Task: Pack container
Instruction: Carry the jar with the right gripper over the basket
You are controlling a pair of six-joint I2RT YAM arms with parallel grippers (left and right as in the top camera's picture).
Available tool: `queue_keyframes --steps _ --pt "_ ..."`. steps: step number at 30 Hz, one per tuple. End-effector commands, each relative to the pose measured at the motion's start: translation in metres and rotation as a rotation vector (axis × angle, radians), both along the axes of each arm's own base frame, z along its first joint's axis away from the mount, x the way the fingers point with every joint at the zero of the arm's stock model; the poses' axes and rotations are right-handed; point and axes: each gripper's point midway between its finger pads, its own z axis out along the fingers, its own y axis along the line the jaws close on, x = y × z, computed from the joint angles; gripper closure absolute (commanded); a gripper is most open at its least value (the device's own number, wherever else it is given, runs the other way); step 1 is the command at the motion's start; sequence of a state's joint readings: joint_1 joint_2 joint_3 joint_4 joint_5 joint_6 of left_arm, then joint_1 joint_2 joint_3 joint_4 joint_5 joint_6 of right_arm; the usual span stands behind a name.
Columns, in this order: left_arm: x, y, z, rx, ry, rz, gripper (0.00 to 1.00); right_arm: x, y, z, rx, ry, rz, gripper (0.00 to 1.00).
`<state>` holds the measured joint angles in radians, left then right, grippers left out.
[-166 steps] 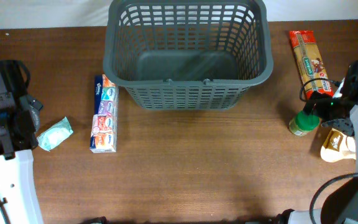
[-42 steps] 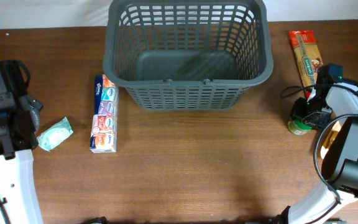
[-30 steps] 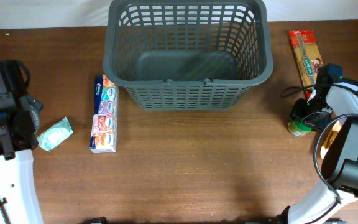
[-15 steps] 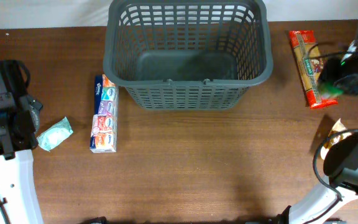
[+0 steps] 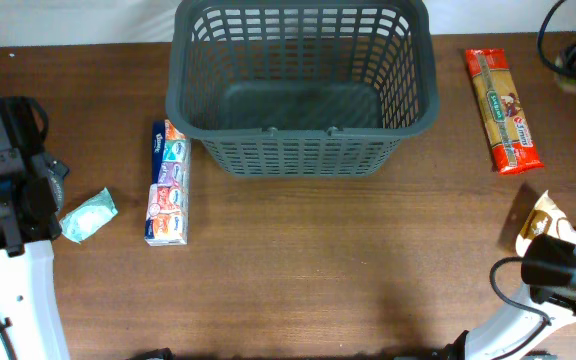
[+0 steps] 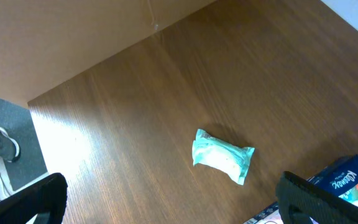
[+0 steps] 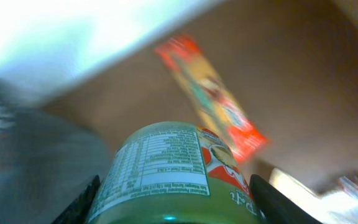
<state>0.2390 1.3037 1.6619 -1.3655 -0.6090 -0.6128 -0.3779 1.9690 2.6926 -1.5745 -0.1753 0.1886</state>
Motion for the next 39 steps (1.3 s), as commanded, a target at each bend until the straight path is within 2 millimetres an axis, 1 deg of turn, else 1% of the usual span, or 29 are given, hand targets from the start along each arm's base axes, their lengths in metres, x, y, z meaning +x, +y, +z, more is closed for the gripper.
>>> queue_keyframes --steps 1,3,5,7,11,13,16,20,23,26,28,31,36,39 --pt "0.0 0.001 0.002 -0.001 -0.004 0.001 0.01 -0.008 0.069 0.075 0.145 -0.274 0.252 0.96" --pt "0.0 0.001 0.002 0.0 -0.004 0.001 0.01 -0.005 0.092 0.092 0.201 -0.333 0.317 0.96" --pt "0.0 0.001 0.002 -0.001 -0.004 0.001 0.01 -0.001 0.116 0.101 0.231 -0.367 0.372 0.96" --pt "0.0 0.001 0.002 -0.001 -0.004 0.001 0.01 0.004 0.135 0.107 0.233 -0.391 0.423 0.96" --pt "0.0 0.001 0.002 -0.001 -0.004 0.001 0.01 0.013 0.185 0.124 0.213 -0.466 0.553 0.96" --pt "0.0 0.001 0.002 -0.001 -0.004 0.001 0.01 0.019 0.206 0.127 0.188 -0.488 0.58 0.96" --pt "0.0 0.001 0.002 -0.001 -0.004 0.001 0.01 0.028 0.227 0.119 0.145 -0.474 0.574 0.96" --pt "0.0 0.001 0.002 0.0 -0.004 0.001 0.01 0.043 0.26 0.093 0.093 -0.415 0.602 0.96" --pt "0.0 0.001 0.002 -0.001 -0.004 0.001 0.01 0.061 0.286 0.06 0.063 -0.344 0.633 0.96" --pt "0.0 0.001 0.002 0.0 -0.004 0.001 0.01 0.08 0.3 0.023 0.029 -0.267 0.63 0.96" --pt "0.0 0.001 0.002 -0.001 -0.004 0.001 0.01 0.092 0.31 -0.003 0.007 -0.216 0.661 0.96" --pt "0.0 0.001 0.002 -0.001 -0.004 0.001 0.01 0.104 0.318 -0.04 0.0 -0.14 0.68 0.96" --pt "0.0 0.001 0.002 0.0 -0.004 0.001 0.01 0.116 0.322 -0.099 -0.005 -0.002 0.694 0.96" --pt "0.0 0.001 0.002 -0.001 -0.004 0.001 0.01 0.118 0.319 -0.123 -0.027 0.06 0.693 0.96"
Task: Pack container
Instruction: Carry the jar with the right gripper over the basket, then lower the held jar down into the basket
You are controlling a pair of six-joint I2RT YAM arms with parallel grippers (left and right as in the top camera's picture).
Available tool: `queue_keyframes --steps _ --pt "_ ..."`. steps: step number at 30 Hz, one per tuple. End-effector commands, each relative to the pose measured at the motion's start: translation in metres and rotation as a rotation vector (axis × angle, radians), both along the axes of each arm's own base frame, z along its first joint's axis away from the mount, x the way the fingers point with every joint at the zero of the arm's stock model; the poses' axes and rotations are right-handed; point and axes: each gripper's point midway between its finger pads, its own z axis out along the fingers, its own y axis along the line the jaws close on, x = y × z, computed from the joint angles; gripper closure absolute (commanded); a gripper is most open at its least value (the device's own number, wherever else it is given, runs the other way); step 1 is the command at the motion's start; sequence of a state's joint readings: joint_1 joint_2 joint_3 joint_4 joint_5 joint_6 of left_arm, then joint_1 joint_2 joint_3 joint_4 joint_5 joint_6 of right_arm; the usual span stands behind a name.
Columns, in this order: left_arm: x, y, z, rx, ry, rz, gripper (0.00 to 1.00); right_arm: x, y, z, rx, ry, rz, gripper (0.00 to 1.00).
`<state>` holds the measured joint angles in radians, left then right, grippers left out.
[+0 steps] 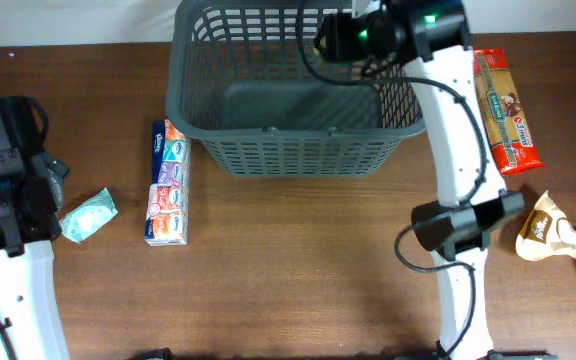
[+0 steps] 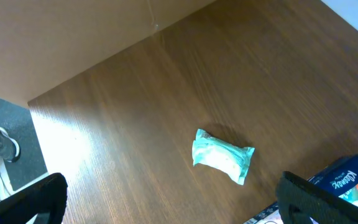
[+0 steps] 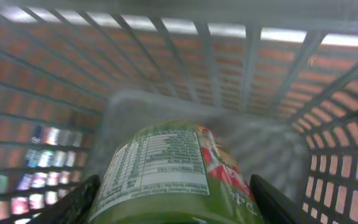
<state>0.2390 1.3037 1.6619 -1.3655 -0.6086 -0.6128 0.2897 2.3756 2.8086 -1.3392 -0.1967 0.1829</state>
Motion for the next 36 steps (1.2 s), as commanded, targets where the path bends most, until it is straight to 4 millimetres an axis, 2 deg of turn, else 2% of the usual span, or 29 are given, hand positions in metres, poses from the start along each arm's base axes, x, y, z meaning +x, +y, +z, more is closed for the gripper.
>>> queue_keyframes --steps 1,12,19,27,31,36 --pt "0.0 0.001 0.002 0.0 -0.004 0.002 0.01 0.002 -0.004 -0.011 -0.059 0.003 0.005 0.96" --pt "0.0 0.001 0.002 0.0 -0.003 0.001 0.01 -0.008 -0.032 -0.071 -0.238 0.167 -0.04 0.96" --pt "0.0 0.001 0.002 0.0 -0.003 0.001 0.01 -0.019 -0.036 -0.092 -0.268 0.248 -0.035 0.96" --pt "0.0 0.001 0.002 0.0 -0.003 0.001 0.01 -0.031 -0.042 -0.128 -0.316 0.354 -0.03 0.96" --pt "0.0 0.001 0.002 0.0 -0.003 0.001 0.01 -0.036 -0.043 -0.138 -0.325 0.384 -0.027 0.96" --pt "0.0 0.001 0.002 0.0 -0.004 0.001 0.01 -0.036 -0.043 -0.138 -0.326 0.386 -0.027 0.91"
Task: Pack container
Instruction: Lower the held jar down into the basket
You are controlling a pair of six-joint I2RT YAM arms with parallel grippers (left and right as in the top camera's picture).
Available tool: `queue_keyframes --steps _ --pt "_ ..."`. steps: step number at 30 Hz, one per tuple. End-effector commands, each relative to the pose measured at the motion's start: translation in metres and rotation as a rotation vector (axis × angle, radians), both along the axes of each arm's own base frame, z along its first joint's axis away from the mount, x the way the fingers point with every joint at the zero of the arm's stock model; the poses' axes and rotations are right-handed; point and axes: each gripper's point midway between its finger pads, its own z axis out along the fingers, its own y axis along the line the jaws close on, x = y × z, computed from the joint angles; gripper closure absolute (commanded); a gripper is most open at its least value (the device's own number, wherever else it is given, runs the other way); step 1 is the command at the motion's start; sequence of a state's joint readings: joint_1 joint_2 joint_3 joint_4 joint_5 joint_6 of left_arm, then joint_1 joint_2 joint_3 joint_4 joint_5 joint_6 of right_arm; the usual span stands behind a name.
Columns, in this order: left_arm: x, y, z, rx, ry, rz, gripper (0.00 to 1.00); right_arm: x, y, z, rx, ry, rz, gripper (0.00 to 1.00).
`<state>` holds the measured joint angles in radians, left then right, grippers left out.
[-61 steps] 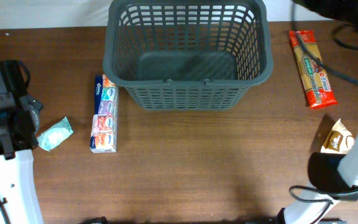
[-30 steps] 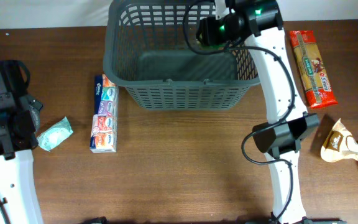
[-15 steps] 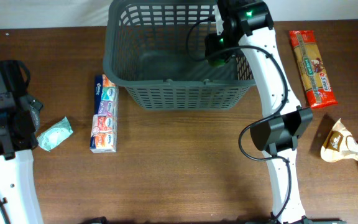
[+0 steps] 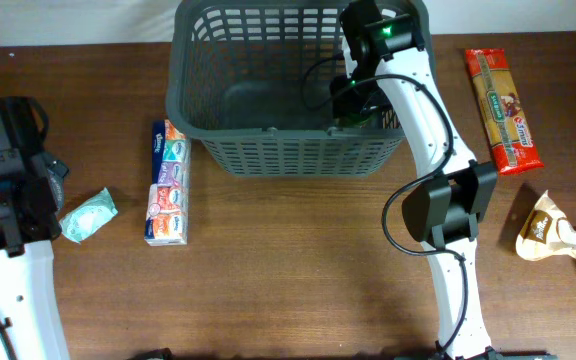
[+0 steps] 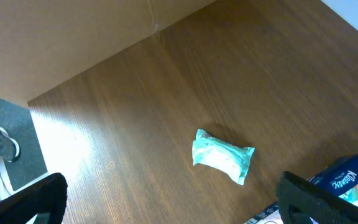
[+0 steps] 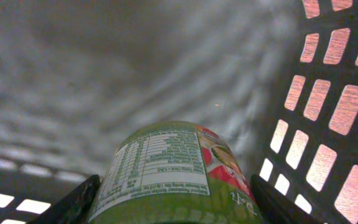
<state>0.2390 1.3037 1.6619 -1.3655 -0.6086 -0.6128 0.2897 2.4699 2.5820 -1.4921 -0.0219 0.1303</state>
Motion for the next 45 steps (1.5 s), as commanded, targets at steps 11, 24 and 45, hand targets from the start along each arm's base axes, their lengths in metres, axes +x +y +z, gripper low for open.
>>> queue_keyframes --steps 11,24,45 --pt "0.0 0.001 0.002 0.0 -0.003 0.001 0.01 -0.004 -0.003 -0.008 -0.027 0.02 0.003 0.91" --pt "0.0 0.001 0.002 0.0 -0.003 0.001 0.01 -0.012 -0.005 -0.022 -0.041 0.068 0.004 0.46" --pt "0.0 0.001 0.002 0.0 -0.004 0.002 0.01 -0.007 -0.004 -0.018 -0.039 0.042 0.034 0.23"
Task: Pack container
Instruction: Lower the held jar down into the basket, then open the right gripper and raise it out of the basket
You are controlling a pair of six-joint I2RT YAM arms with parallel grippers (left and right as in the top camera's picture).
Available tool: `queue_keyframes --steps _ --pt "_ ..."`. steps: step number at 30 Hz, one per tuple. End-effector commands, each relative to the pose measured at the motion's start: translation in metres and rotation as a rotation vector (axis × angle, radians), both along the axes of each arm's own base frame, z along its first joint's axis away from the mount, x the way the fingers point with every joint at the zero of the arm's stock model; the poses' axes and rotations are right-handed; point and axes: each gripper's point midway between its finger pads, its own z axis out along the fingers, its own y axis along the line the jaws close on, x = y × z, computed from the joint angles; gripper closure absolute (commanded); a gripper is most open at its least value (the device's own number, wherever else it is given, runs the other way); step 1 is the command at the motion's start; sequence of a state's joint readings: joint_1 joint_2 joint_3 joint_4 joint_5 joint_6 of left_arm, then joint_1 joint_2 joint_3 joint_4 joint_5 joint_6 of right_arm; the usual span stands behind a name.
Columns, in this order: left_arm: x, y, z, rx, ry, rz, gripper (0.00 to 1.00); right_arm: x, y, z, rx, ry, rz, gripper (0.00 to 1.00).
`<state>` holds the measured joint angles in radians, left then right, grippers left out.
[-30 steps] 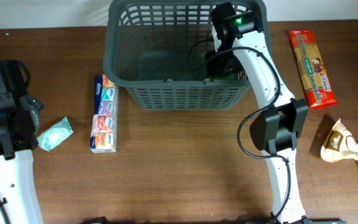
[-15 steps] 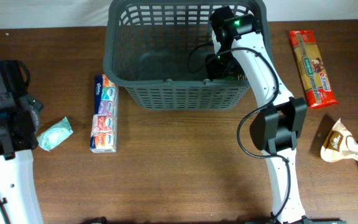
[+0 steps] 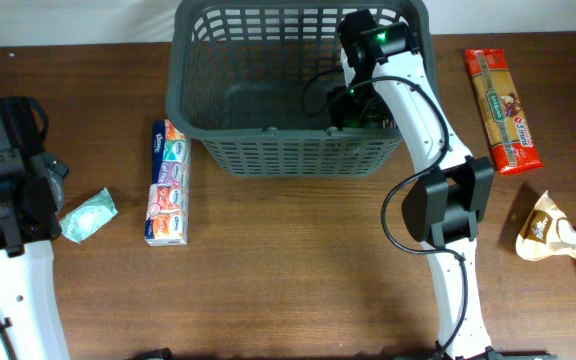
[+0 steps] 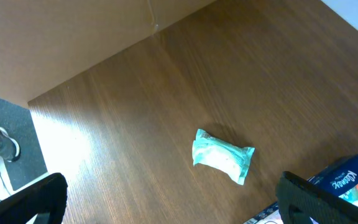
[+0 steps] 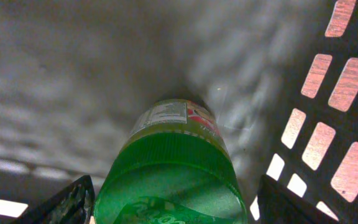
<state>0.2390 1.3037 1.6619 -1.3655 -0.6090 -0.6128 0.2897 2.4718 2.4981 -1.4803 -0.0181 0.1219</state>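
Observation:
The grey plastic basket [image 3: 298,150] stands at the back middle of the table. My right gripper [image 5: 174,200] is down inside its right end, open, with a finger on either side of a green lidded can [image 5: 166,177]. The can stands upright on the basket floor, close to the right wall. My left gripper [image 4: 173,199] hangs open over the table's left side, above a teal packet [image 4: 222,155]. A multipack of tissues [image 3: 167,183] lies left of the basket.
A red-and-yellow spaghetti pack [image 3: 504,97] lies right of the basket, and a brown-and-white bag [image 3: 548,230] sits nearer the front right edge. The teal packet [image 3: 89,215] is beside the left arm [image 3: 8,200]. The table's left edge shows in the left wrist view.
The can was gripped low in the basket; now it stands on the floor with its lid showing and the right fingers slightly wider, off its sides. The left arm is unchanged.
My right gripper held the green can at the table's right, near the spaghetti pack. Then it carried the can over the basket, then down near the basket's right wall. Now the can rests on the floor, released. The left gripper stayed open throughout.

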Motion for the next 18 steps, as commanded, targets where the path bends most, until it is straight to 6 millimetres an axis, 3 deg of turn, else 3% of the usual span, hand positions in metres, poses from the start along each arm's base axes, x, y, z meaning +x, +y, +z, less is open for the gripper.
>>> queue_keyframes --steps 1,6,11,14,18 --pt "0.0 0.001 0.002 -0.001 -0.004 0.001 0.01 0.006 0.001 0.011 -0.008 -0.042 0.035 0.23" --pt "0.0 0.001 0.002 -0.001 -0.004 0.001 0.01 0.021 0.006 0.06 0.031 -0.181 0.037 0.22" --pt "0.0 0.001 0.002 0.0 -0.004 0.001 0.01 0.029 0.006 0.141 0.09 -0.39 0.03 0.17" --pt "0.0 0.001 0.002 -0.001 -0.004 0.001 0.01 0.024 0.001 0.191 0.124 -0.515 0.018 0.13" --pt "0.0 0.001 0.002 0.0 -0.004 0.001 0.01 0.006 -0.02 0.251 0.143 -0.652 -0.026 0.01"
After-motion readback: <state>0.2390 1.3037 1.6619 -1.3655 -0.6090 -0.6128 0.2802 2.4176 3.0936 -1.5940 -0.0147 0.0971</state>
